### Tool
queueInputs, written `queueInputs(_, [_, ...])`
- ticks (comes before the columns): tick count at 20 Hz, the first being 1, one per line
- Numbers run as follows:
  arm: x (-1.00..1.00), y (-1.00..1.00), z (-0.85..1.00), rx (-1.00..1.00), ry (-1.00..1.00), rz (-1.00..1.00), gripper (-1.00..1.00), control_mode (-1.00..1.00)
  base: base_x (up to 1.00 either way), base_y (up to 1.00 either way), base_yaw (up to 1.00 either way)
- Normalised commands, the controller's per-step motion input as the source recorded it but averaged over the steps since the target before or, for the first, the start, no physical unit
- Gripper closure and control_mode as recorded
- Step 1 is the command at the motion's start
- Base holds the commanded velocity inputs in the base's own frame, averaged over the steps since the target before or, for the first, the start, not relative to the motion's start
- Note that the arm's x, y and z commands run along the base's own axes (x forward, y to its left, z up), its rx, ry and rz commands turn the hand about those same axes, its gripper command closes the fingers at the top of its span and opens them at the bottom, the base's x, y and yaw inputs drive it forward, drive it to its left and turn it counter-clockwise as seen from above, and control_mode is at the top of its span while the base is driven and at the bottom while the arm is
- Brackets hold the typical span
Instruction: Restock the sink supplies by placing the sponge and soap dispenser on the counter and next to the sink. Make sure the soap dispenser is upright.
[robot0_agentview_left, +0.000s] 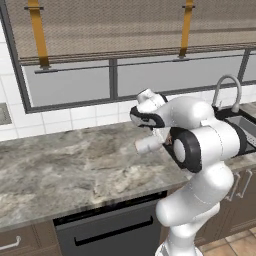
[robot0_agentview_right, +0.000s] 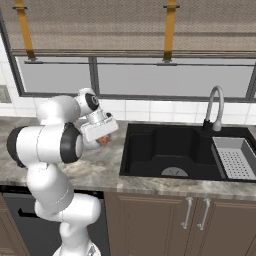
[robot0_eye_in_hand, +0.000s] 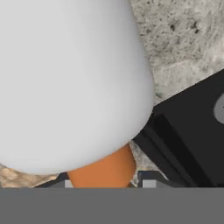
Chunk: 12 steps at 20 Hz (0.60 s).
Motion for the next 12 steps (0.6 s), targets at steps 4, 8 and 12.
queueInputs(4, [0.16,0.12,-0.06,-0.41,-0.29,0.18,1.00,-1.00,0.00,0.00,0.00])
queueInputs(8, [0.36,0.00,-0.33,-0.42,-0.32,0.23,1.00,-1.00,0.00,0.00,0.00])
queueInputs(12, [0.40,0.00,-0.38,-0.40,-0.26,0.24,1.00,-1.00,0.00,0.00,0.00])
